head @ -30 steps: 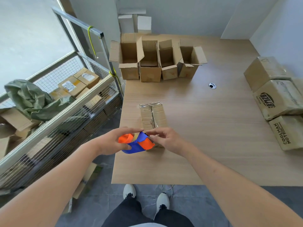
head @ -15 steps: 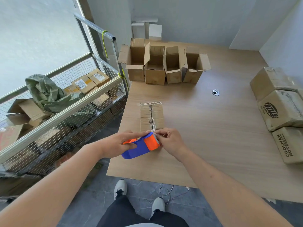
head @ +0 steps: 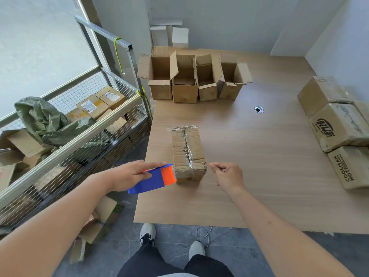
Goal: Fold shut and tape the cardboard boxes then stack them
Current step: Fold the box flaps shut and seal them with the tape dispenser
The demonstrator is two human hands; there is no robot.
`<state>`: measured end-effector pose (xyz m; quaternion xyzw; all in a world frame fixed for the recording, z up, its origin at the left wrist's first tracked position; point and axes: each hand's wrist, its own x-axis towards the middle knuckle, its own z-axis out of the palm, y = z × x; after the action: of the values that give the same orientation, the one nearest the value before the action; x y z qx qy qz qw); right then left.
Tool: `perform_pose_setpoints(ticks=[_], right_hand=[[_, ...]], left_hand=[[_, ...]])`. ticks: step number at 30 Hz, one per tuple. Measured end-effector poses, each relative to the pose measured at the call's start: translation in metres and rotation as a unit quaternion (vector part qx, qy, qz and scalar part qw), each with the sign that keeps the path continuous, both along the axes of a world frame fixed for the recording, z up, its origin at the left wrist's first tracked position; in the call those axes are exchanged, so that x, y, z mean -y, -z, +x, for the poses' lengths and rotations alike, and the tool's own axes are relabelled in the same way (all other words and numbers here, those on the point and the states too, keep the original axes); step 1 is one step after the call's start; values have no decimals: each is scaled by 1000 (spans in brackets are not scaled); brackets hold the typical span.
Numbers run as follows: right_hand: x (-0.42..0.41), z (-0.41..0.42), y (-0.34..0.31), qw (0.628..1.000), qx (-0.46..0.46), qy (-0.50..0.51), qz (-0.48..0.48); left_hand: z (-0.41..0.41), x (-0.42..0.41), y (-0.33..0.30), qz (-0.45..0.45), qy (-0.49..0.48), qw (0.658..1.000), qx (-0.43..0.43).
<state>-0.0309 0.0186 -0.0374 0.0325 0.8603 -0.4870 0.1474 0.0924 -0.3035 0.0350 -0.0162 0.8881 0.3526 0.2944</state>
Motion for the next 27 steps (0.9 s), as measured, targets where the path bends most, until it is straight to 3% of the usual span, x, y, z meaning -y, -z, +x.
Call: perform_pose_setpoints(ticks=[13, 17, 21, 22, 24, 27], right_hand=[[15, -10, 39, 1000, 19, -2, 18], [15, -9, 44, 992, 16, -97, 79], [16, -8, 45, 972, 148, -134, 126], [16, -6, 44, 974, 109, -136, 147], [16, -1, 36, 972, -55, -128, 191], [32, 3, 30, 906, -263, -252, 216]], left_hand=[[-24, 0, 29, -36, -26, 998, 39], [-30, -6, 35, -42, -37, 998, 35], [-33, -4, 39, -49, -38, 998, 33], [-34, -4, 40, -49, -38, 997, 34], [-34, -4, 40, -48, -40, 998, 30], [-33, -6, 39, -40, -39, 998, 26]])
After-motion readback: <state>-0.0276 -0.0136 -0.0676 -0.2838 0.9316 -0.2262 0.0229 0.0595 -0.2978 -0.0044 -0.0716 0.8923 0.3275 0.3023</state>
